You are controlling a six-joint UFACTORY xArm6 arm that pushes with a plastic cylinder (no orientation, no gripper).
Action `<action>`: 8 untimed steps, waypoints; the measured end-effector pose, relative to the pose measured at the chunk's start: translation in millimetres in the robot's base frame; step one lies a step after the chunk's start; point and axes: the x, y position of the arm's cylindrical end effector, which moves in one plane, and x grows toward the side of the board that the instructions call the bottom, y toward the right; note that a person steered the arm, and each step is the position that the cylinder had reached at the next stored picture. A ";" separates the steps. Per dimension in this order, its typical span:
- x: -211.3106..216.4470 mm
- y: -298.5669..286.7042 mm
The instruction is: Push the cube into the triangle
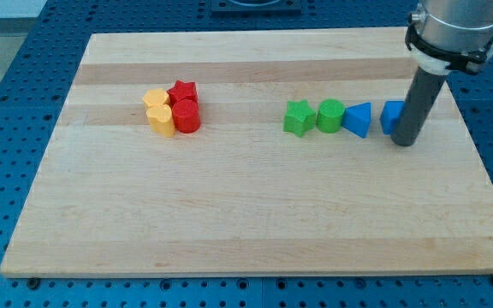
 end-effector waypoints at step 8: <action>-41.1 38.1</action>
